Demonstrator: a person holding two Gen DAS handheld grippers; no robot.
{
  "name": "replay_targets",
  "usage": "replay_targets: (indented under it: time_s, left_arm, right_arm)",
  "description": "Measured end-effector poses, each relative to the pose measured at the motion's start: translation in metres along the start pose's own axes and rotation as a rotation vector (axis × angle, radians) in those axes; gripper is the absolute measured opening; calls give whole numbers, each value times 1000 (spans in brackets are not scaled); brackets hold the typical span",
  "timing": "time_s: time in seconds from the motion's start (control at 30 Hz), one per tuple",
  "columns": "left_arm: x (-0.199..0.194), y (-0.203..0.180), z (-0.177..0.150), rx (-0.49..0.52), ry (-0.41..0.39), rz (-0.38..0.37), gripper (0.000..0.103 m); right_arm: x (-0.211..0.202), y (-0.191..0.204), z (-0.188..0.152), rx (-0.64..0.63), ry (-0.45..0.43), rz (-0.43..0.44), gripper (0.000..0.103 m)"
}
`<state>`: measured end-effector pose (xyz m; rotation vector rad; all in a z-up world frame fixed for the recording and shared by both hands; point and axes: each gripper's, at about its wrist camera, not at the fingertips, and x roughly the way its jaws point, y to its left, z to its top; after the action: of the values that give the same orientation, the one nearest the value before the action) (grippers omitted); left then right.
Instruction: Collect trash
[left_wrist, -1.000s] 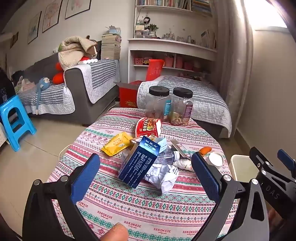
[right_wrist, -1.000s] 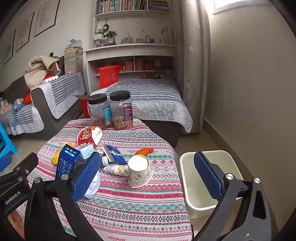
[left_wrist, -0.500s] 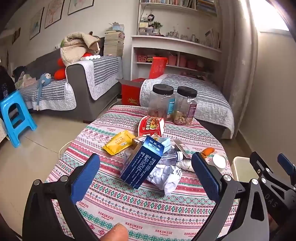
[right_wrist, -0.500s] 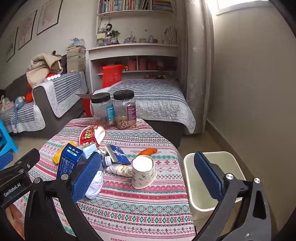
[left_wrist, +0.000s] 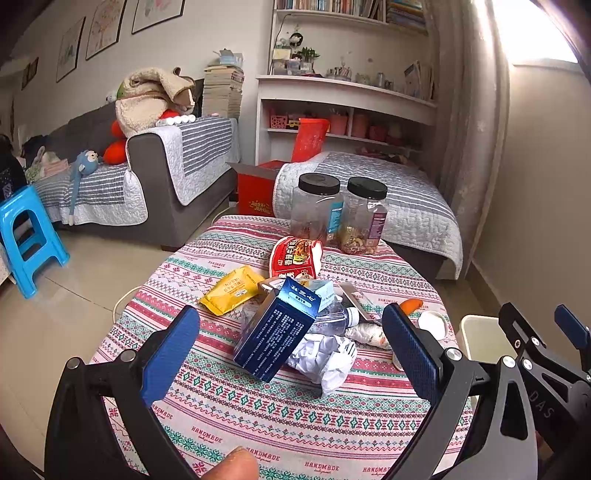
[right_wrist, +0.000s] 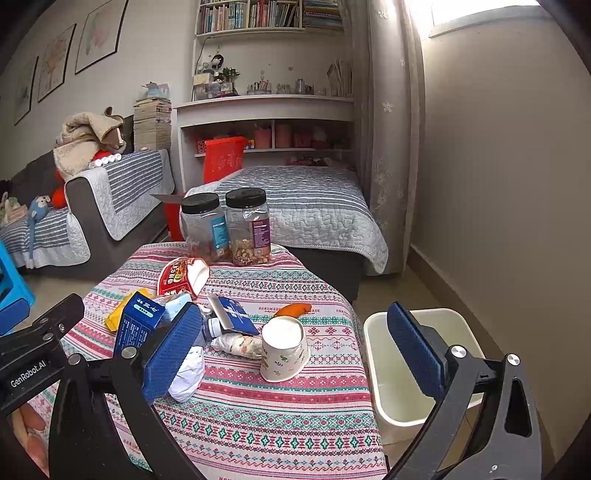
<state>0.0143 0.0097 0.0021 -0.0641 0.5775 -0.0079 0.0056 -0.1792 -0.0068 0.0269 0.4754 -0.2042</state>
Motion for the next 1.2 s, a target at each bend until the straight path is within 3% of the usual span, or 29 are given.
replay_targets:
  time_s: [1.2]
  left_arm:
    - [-3,-13,2,14,-20,-22,96]
  right_arm:
    - [-7,-8,4,26,-42,-19,96]
